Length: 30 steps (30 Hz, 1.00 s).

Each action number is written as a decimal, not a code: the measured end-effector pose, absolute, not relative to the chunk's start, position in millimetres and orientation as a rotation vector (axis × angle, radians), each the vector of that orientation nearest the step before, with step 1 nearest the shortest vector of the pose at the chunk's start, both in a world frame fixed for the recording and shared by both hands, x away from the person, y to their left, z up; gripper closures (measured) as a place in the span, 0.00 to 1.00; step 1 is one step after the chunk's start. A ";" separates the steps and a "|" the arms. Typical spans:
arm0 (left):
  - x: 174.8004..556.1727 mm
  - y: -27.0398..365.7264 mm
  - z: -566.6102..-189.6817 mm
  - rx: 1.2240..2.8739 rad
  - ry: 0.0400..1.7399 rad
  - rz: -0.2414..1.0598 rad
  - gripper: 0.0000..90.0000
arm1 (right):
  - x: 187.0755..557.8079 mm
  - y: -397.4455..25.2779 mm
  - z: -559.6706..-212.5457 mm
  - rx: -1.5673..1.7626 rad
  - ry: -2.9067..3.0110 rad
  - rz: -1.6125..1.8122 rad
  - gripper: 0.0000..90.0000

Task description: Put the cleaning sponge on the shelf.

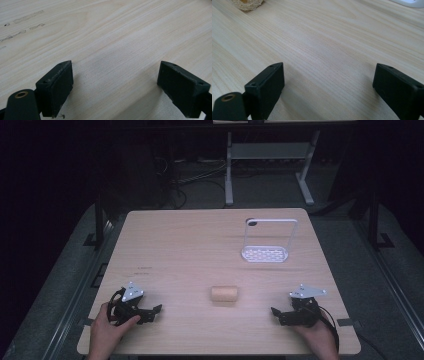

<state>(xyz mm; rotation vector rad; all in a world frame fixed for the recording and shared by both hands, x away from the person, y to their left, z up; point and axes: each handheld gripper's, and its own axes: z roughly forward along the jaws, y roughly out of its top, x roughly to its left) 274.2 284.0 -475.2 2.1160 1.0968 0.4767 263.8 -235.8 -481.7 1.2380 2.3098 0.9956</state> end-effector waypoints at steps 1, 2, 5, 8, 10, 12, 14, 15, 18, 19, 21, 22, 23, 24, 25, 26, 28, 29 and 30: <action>274.2 284.0 -475.1 2.116 1.097 0.477 0.14 | 263.8 -235.8 -481.7 1.238 2.310 0.996 0.11; 274.3 284.1 -475.2 2.116 1.097 0.477 0.14 | 263.9 -235.9 -481.7 1.238 2.310 0.996 0.11; 274.3 284.1 -475.1 2.116 1.097 0.477 0.14 | 263.9 -235.8 -481.7 1.237 2.310 0.995 0.11; 274.2 284.0 -475.2 2.116 1.097 0.477 0.14 | 264.3 -235.9 -481.7 1.229 2.316 0.998 0.11; 274.2 284.0 -475.2 2.116 1.096 0.477 0.14 | 264.8 -236.0 -481.2 1.210 2.338 1.003 0.11; 274.2 284.0 -475.1 2.116 1.097 0.477 0.14 | 264.8 -236.7 -481.7 1.201 2.339 1.015 0.11; 274.2 284.0 -475.1 2.116 1.097 0.477 0.14 | 264.1 -236.8 -481.5 1.196 2.346 1.019 0.11; 274.2 284.0 -475.1 2.116 1.097 0.477 0.14 | 263.9 -236.6 -481.4 1.194 2.349 1.019 0.11; 274.3 284.0 -475.1 2.116 1.097 0.477 0.14 | 265.0 -235.5 -480.9 1.185 2.366 1.032 0.11; 274.3 284.0 -475.1 2.116 1.097 0.477 0.14 | 265.0 -235.5 -480.9 1.185 2.366 1.032 0.11; 274.2 284.0 -475.1 2.116 1.097 0.477 0.14 | 266.3 -234.7 -480.0 1.176 2.378 1.041 0.11; 274.2 284.0 -475.2 2.116 1.097 0.477 0.14 | 266.2 -234.7 -479.2 1.175 2.380 1.050 0.11; 274.2 284.0 -475.2 2.116 1.097 0.477 0.14 | 266.2 -234.7 -479.2 1.175 2.380 1.050 0.11; 274.2 284.0 -475.1 2.116 1.097 0.477 0.14 | 266.4 -234.2 -477.2 1.164 2.384 1.065 0.11; 274.2 284.0 -475.2 2.116 1.097 0.477 0.14 | 266.4 -234.2 -477.2 1.164 2.384 1.065 0.11; 274.2 284.0 -475.2 2.116 1.096 0.477 0.14 | 267.1 -233.5 -475.4 1.151 2.392 1.076 0.11; 274.2 284.0 -475.2 2.116 1.097 0.477 0.14 | 268.1 -232.4 -473.9 1.139 2.400 1.091 0.11; 274.2 284.0 -475.2 2.116 1.097 0.477 0.14 | 268.1 -232.4 -473.9 1.139 2.400 1.091 0.11; 274.2 284.0 -475.1 2.116 1.097 0.477 0.14 | 269.7 -231.1 -473.1 1.127 2.405 1.093 0.11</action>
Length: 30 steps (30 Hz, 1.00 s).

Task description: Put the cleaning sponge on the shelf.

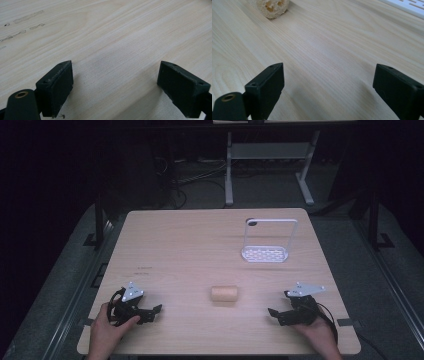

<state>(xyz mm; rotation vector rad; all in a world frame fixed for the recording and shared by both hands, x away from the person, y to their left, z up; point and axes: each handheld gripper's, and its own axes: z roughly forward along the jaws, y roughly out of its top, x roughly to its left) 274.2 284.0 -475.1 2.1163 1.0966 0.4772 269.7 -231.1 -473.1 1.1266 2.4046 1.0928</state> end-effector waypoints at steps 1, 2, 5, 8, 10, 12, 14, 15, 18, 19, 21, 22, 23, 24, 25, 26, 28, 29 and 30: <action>274.2 284.0 -475.1 2.116 1.097 0.477 0.14 | 269.7 -231.1 -473.1 1.127 2.405 1.093 0.11; 274.2 284.0 -475.2 2.116 1.097 0.478 0.14 | 270.5 -230.3 -472.5 1.124 2.406 1.092 0.11; 274.2 284.0 -475.2 2.116 1.097 0.477 0.14 | 274.2 -228.4 -470.0 1.100 2.418 1.086 0.11; 274.2 284.0 -475.2 2.116 1.097 0.477 0.14 | 276.1 -227.3 -467.2 1.097 2.422 1.090 0.11; 274.2 284.0 -475.1 2.116 1.097 0.478 0.14 | 277.2 -227.1 -466.2 1.087 2.424 1.090 0.11; 274.2 284.0 -475.2 2.116 1.097 0.478 0.14 | 279.9 -225.9 -461.7 1.079 2.424 1.095 0.11; 274.2 284.0 -475.2 2.116 1.097 0.478 0.14 | 282.3 -225.2 -458.9 1.068 2.421 1.099 0.11; 274.2 284.0 -475.1 2.116 1.097 0.477 0.14 | 283.4 -224.8 -457.6 1.063 2.422 1.102 0.11; 274.2 284.0 -475.1 2.116 1.097 0.477 0.14 | 286.3 -222.7 -454.3 1.050 2.424 1.113 0.11; 274.2 284.0 -475.2 2.116 1.097 0.478 0.14 | 286.3 -222.7 -454.3 1.050 2.424 1.113 0.11; 274.2 284.0 -475.1 2.117 1.096 0.478 0.14 | 288.9 -220.3 -452.5 1.031 2.435 1.113 0.11; 274.2 284.0 -475.2 2.116 1.096 0.478 0.14 | 289.6 -219.2 -452.2 1.032 2.436 1.118 0.11; 274.2 284.0 -475.2 2.116 1.096 0.478 0.14 | 290.6 -218.6 -451.9 1.023 2.441 1.114 0.11; 274.2 284.0 -475.2 2.116 1.097 0.477 0.14 | 290.6 -218.6 -451.9 1.023 2.441 1.114 0.11; 274.2 284.0 -475.1 2.116 1.097 0.478 0.14 | 291.1 -217.5 -451.5 1.023 2.443 1.115 0.11; 274.2 284.0 -475.1 2.116 1.097 0.477 0.14 | 292.2 -217.2 -451.0 1.012 2.445 1.113 0.11; 274.2 284.0 -475.1 2.116 1.096 0.478 0.14 | 294.1 -215.0 -449.7 0.998 2.453 1.120 0.11; 274.2 284.0 -475.1 2.116 1.096 0.478 0.14 | 294.6 -214.1 -449.3 0.995 2.454 1.123 0.11; 274.2 284.0 -475.1 2.116 1.097 0.477 0.14 | 295.2 -213.7 -448.8 0.989 2.457 1.121 0.11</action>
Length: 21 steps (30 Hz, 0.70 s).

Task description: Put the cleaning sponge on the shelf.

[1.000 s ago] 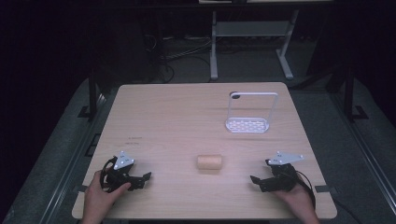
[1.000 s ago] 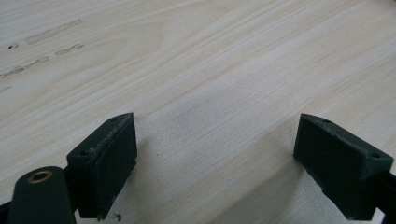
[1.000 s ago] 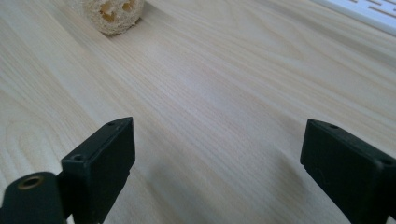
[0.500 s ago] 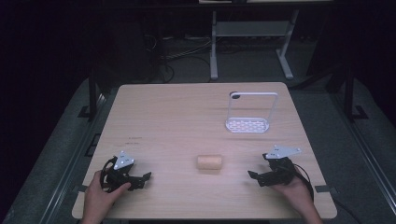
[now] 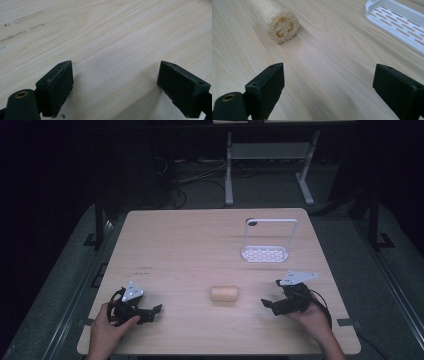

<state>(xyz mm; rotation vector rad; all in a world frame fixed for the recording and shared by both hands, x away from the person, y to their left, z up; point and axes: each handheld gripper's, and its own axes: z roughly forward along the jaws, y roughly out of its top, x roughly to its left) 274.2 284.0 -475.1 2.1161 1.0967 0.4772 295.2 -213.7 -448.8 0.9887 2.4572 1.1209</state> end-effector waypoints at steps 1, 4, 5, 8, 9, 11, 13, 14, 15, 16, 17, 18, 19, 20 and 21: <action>274.2 284.0 -475.1 2.116 1.097 0.477 0.14 | 295.2 -213.7 -448.8 0.989 2.457 1.121 0.11; 274.2 284.0 -475.1 2.116 1.097 0.477 0.14 | 297.7 -210.9 -447.8 0.969 2.470 1.138 0.11; 274.2 284.0 -475.1 2.116 1.097 0.477 0.14 | 298.5 -210.2 -447.5 0.967 2.478 1.137 0.11; 274.2 284.0 -475.1 2.116 1.097 0.478 0.14 | 300.5 -207.0 -446.5 0.942 2.492 1.142 0.11; 274.2 284.0 -475.1 2.116 1.097 0.478 0.14 | 300.5 -207.0 -446.5 0.942 2.492 1.142 0.11; 274.2 284.0 -475.1 2.117 1.097 0.477 0.14 | 302.1 -204.6 -445.4 0.928 2.499 1.140 0.11; 274.2 284.0 -475.1 2.116 1.097 0.478 0.14 | 303.8 -202.1 -444.5 0.920 2.506 1.144 0.11; 274.2 284.0 -475.1 2.116 1.097 0.478 0.14 | 304.9 -201.1 -444.0 0.914 2.510 1.141 0.11; 274.2 284.0 -475.1 2.116 1.097 0.478 0.14 | 305.8 -200.0 -443.5 0.907 2.513 1.140 0.11; 274.2 284.0 -475.1 2.116 1.097 0.477 0.14 | 307.5 -198.3 -442.6 0.902 2.517 1.151 0.11; 274.2 284.0 -475.1 2.116 1.097 0.477 0.14 | 307.5 -198.3 -442.6 0.902 2.517 1.151 0.11; 274.2 284.0 -475.1 2.116 1.097 0.478 0.14 | 309.0 -196.7 -441.7 0.888 2.519 1.147 0.11; 274.2 284.0 -475.1 2.116 1.097 0.478 0.14 | 309.0 -196.7 -441.7 0.888 2.519 1.147 0.11; 274.2 284.0 -475.1 2.116 1.097 0.478 0.14 | 310.5 -195.2 -440.3 0.879 2.521 1.155 0.11; 274.2 284.0 -475.1 2.116 1.097 0.478 0.14 | 311.0 -194.4 -439.6 0.877 2.522 1.156 0.11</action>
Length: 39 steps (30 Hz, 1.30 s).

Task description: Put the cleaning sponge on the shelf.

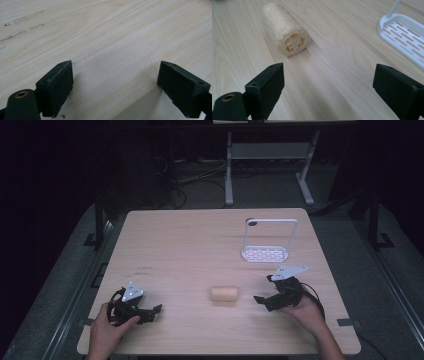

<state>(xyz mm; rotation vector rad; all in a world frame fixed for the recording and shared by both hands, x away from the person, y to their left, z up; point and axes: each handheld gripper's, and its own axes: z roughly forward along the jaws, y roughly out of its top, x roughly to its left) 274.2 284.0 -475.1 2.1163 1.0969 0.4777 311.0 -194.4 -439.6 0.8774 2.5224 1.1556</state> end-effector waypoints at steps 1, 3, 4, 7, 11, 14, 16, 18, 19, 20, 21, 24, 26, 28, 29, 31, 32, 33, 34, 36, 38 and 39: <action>274.2 284.0 -475.1 2.116 1.097 0.478 0.14 | 311.9 -193.6 -438.9 0.873 2.523 1.158 0.11; 274.2 284.0 -475.1 2.116 1.097 0.477 0.14 | 313.5 -192.1 -437.6 0.862 2.527 1.160 0.11; 274.2 284.0 -475.1 2.116 1.097 0.477 0.14 | 313.5 -192.1 -437.6 0.862 2.527 1.160 0.11; 274.2 284.0 -475.2 2.116 1.097 0.478 0.14 | 317.4 -190.1 -436.2 0.847 2.530 1.178 0.11; 274.2 284.0 -475.2 2.116 1.097 0.477 0.14 | 321.6 -187.6 -435.6 0.830 2.544 1.174 0.11; 274.2 284.0 -475.1 2.116 1.097 0.478 0.14 | 323.3 -185.7 -434.7 0.827 2.550 1.174 0.11; 274.2 284.0 -475.1 2.116 1.097 0.477 0.14 | 325.4 -183.9 -433.7 0.816 2.557 1.176 0.11; 274.2 284.0 -475.1 2.116 1.097 0.477 0.14 | 327.8 -181.8 -432.9 0.800 2.563 1.184 0.11; 274.2 284.0 -475.1 2.116 1.097 0.477 0.14 | 329.8 -179.2 -432.1 0.793 2.570 1.187 0.11; 274.2 284.0 -475.1 2.116 1.097 0.477 0.14 | 329.8 -179.2 -432.1 0.793 2.570 1.187 0.11; 274.2 284.0 -475.1 2.116 1.097 0.477 0.14 | 332.1 -176.7 -431.4 0.774 2.579 1.187 0.11; 274.2 284.0 -475.1 2.116 1.097 0.477 0.14 | 333.5 -173.8 -430.2 0.770 2.588 1.191 0.11; 274.2 284.0 -475.2 2.116 1.097 0.477 0.14 | 335.7 -169.7 -428.7 0.749 2.602 1.194 0.11; 274.2 284.0 -475.2 2.116 1.097 0.477 0.14 | 336.5 -168.5 -428.3 0.743 2.606 1.193 0.11; 274.2 284.0 -475.2 2.115 1.097 0.477 0.14 | 337.4 -165.9 -427.4 0.732 2.612 1.197 0.11; 274.2 284.0 -475.2 2.115 1.097 0.477 0.14 | 338.5 -163.8 -426.5 0.723 2.619 1.202 0.11; 274.2 284.0 -475.2 2.115 1.097 0.477 0.14 | 338.5 -163.8 -426.5 0.723 2.619 1.202 0.11; 274.2 284.0 -475.1 2.116 1.097 0.477 0.14 | 339.5 -161.6 -425.5 0.707 2.624 1.204 0.11; 274.2 284.0 -475.1 2.116 1.098 0.476 0.14 | 340.1 -160.6 -425.2 0.700 2.626 1.208 0.11; 274.2 284.0 -474.9 2.117 1.098 0.475 0.14 | 340.6 -159.3 -424.9 0.696 2.631 1.211 0.11; 274.1 283.7 -475.1 2.112 1.101 0.475 0.14 | 342.2 -156.8 -424.3 0.673 2.642 1.213 0.11; 274.2 283.9 -475.0 2.116 1.099 0.475 0.14 | 343.4 -153.8 -423.1 0.658 2.651 1.222 0.11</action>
